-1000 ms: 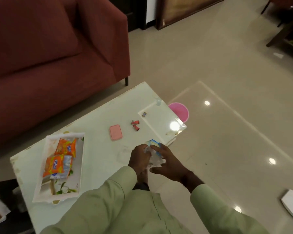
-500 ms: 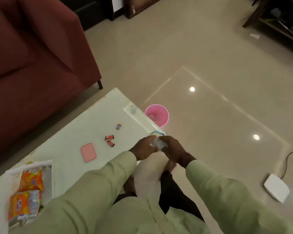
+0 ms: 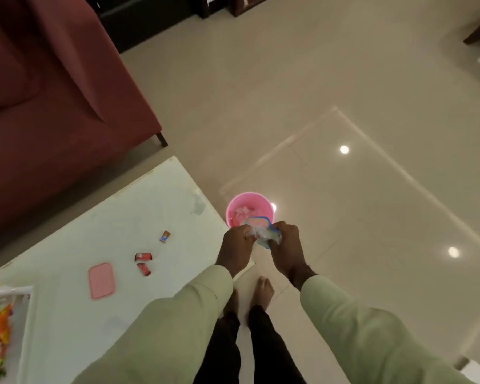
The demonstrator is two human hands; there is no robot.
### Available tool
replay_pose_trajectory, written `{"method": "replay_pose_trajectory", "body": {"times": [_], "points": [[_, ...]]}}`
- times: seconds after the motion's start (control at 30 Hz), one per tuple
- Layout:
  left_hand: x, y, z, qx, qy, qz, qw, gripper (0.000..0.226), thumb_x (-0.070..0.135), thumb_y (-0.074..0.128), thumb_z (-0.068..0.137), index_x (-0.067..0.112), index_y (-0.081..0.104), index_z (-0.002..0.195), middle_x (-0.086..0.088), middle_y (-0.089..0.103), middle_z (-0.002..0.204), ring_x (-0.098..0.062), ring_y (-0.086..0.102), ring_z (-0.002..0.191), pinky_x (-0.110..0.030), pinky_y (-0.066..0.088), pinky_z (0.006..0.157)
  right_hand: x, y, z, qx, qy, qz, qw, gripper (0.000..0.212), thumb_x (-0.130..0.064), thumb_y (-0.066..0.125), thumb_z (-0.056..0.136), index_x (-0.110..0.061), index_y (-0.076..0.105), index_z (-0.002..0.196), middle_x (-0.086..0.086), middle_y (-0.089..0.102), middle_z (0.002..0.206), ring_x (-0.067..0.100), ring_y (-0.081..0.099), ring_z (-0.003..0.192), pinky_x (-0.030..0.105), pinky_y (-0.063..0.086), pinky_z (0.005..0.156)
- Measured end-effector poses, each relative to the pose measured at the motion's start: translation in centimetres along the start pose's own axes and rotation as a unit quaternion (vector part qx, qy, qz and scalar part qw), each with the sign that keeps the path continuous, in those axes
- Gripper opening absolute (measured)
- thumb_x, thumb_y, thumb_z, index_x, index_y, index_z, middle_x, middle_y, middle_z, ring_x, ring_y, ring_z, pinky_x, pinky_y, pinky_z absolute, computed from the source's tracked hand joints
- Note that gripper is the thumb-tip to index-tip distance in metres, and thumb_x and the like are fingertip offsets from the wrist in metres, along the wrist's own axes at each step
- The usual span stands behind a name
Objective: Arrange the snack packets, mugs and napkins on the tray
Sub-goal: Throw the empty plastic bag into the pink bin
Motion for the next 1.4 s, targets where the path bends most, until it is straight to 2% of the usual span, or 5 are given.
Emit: {"method": "replay_pose_trajectory", "body": {"times": [0.53,0.7,0.8,1.0,1.4], "points": [[-15.5,11.8,22.6,0.023,-0.052,0.107,0.993,0.008,0.009,0.060,0.089,0.010,0.066,0.093,-0.003,0.069,0.085,-0.021,0.063,0.078,-0.026,0.046,0.066,16.1,11.6,24.1,0.046,0.041,-0.051,0.997,0.035,-0.018,0.070,0.078,-0.022,0.055,0.109,0.002,0.069,0.102,0.026,0.063,0.087,0.032,0.049,0.072],[-21.5,16.1,26.9,-0.112,-0.100,0.177,0.973,0.042,0.006,0.066,0.086,0.005,0.054,0.126,-0.017,0.066,0.117,-0.034,0.063,0.107,-0.039,0.050,0.089,19.6,15.3,27.4,0.004,0.032,-0.079,0.996,0.064,-0.019,0.076,0.075,-0.020,0.048,0.132,0.005,0.060,0.124,0.027,0.057,0.109,0.032,0.047,0.084],[-23.5,17.3,27.2,-0.152,-0.108,0.237,0.954,0.039,0.003,0.056,0.091,0.003,0.046,0.129,-0.018,0.066,0.112,-0.034,0.065,0.101,-0.035,0.050,0.075,20.2,16.1,27.7,-0.016,0.017,-0.135,0.991,0.089,-0.023,0.081,0.072,-0.018,0.033,0.147,0.008,0.040,0.148,0.030,0.044,0.128,0.043,0.045,0.104],[-20.9,16.8,24.0,-0.163,-0.043,0.288,0.943,0.021,0.011,0.056,0.093,0.008,0.055,0.114,-0.009,0.067,0.108,-0.026,0.066,0.100,-0.033,0.053,0.085,17.5,14.3,24.1,0.003,-0.049,-0.205,0.978,0.089,-0.043,0.077,0.075,-0.015,0.033,0.147,0.015,0.033,0.155,0.036,0.045,0.131,0.052,0.047,0.101],[-7.3,6.0,9.2,-0.024,0.086,0.383,0.920,0.082,0.049,0.054,0.093,0.003,0.021,0.153,-0.020,0.023,0.159,-0.038,0.020,0.148,-0.052,0.020,0.118,6.1,4.3,9.2,-0.015,-0.091,-0.318,0.944,0.090,-0.064,0.041,0.091,-0.017,0.003,0.157,0.011,-0.003,0.165,0.030,-0.002,0.153,0.051,0.014,0.121]]}}
Point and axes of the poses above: each hand's wrist, its own z-axis towards the middle knuckle, its own y-axis out of the palm, x = y × z, the point moved 9 cm from there along z, towards the middle knuckle
